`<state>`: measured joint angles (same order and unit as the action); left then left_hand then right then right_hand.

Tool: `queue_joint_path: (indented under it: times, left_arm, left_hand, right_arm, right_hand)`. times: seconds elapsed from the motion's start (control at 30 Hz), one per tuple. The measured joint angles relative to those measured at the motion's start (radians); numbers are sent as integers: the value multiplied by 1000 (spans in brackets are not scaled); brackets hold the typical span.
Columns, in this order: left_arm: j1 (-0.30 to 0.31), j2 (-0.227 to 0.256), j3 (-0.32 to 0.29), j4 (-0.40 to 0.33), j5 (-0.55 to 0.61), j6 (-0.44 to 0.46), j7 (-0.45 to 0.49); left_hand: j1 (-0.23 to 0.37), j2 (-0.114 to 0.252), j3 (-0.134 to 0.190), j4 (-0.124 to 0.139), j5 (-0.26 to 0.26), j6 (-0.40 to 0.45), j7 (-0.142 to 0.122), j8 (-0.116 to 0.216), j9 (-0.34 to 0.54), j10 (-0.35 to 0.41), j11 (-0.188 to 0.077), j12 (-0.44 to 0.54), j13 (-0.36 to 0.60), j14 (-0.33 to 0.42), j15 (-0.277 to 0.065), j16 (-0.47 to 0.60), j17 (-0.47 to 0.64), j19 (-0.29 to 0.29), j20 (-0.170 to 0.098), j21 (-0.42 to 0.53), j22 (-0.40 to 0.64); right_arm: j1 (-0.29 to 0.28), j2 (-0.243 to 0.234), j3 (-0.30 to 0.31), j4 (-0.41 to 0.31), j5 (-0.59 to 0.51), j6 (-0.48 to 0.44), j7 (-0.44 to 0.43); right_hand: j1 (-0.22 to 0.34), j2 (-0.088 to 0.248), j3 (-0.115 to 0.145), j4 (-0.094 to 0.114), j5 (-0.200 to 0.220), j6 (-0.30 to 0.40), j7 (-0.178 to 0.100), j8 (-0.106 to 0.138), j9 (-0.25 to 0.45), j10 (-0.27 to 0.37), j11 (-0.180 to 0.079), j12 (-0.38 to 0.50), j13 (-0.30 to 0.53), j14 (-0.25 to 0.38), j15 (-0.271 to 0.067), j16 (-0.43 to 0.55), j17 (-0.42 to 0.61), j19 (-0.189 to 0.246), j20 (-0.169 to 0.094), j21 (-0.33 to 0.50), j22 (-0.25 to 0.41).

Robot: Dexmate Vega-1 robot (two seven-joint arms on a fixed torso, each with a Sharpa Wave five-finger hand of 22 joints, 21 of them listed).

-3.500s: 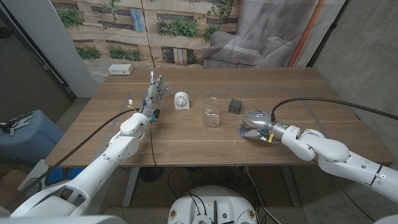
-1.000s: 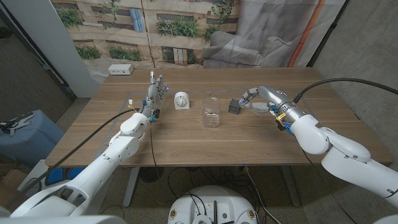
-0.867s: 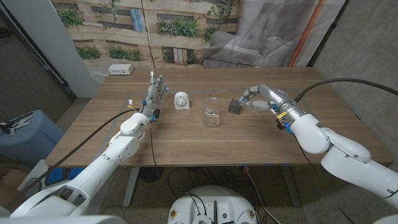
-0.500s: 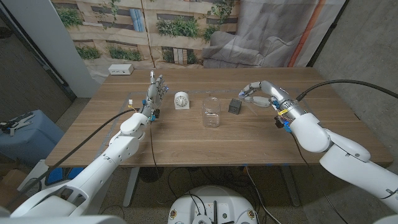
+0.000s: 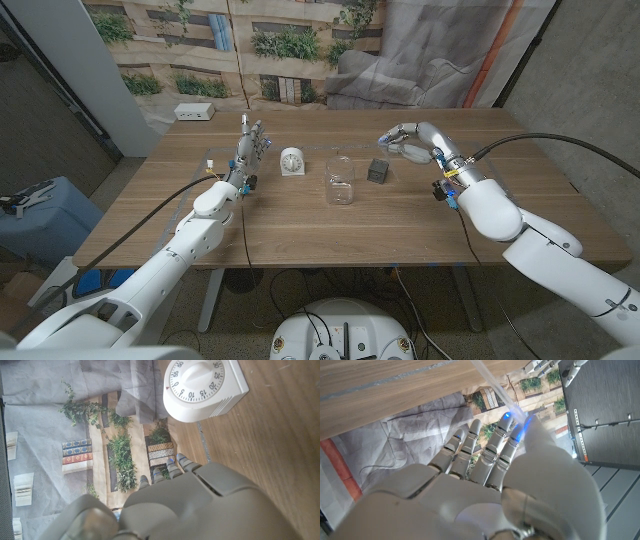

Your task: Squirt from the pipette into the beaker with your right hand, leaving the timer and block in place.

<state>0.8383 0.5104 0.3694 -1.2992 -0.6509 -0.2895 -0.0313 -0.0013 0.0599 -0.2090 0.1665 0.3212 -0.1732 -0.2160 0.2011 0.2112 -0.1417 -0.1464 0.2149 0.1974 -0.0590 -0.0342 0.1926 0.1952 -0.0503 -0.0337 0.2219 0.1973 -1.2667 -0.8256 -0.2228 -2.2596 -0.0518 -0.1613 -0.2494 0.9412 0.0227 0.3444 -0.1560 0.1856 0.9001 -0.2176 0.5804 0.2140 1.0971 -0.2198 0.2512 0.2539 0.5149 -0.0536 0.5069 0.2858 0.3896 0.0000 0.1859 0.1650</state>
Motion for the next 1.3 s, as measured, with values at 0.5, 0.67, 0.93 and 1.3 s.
queue_joint_path:
  times: [0.5, 0.67, 0.93, 1.3]
  left_arm:
    - [0, 0, 0, 0, 0, 0, 0]
    - [0, 0, 0, 0, 0, 0, 0]
    - [0, 0, 0, 0, 0, 0, 0]
    - [0, 0, 0, 0, 0, 0, 0]
  left_hand:
    - [0, 0, 0, 0, 0, 0, 0, 0, 0, 0, 0, 0, 0, 0, 0, 0, 0, 0, 0, 0, 0]
    - [0, 0, 0, 0, 0, 0, 0, 0, 0, 0, 0, 0, 0, 0, 0, 0, 0, 0, 0, 0, 0]
    - [0, 0, 0, 0, 0, 0, 0, 0, 0, 0, 0, 0, 0, 0, 0, 0, 0, 0, 0, 0, 0]
    - [0, 0, 0, 0, 0, 0, 0, 0, 0, 0, 0, 0, 0, 0, 0, 0, 2, 0, 0, 0, 0]
  right_arm:
    - [39, 66, -18, 19, 124, 40, -28]
    - [54, 83, -28, 30, 158, 57, -32]
    - [82, 108, -53, 48, 189, 90, -43]
    - [124, 146, -95, 72, 191, 130, -70]
  right_hand:
    - [0, 0, -11, -3, 8, 6, 5, -7, -6, 0, 0, -4, 4, -4, 4, 4, 5, -3, -4, 0, 0]
    - [0, 0, -11, -3, 8, 5, 5, -11, -10, 0, 0, -4, 9, -4, 4, 4, 5, -3, -4, 0, 0]
    - [2, 2, -14, 0, 8, 5, 5, -11, -10, 0, 0, -4, 11, -4, 4, 4, 5, -3, -4, 0, 0]
    - [5, 5, -18, -4, 15, 5, 5, -12, -10, 0, 0, -4, 15, -4, 4, 7, 5, -3, -4, 0, 0]
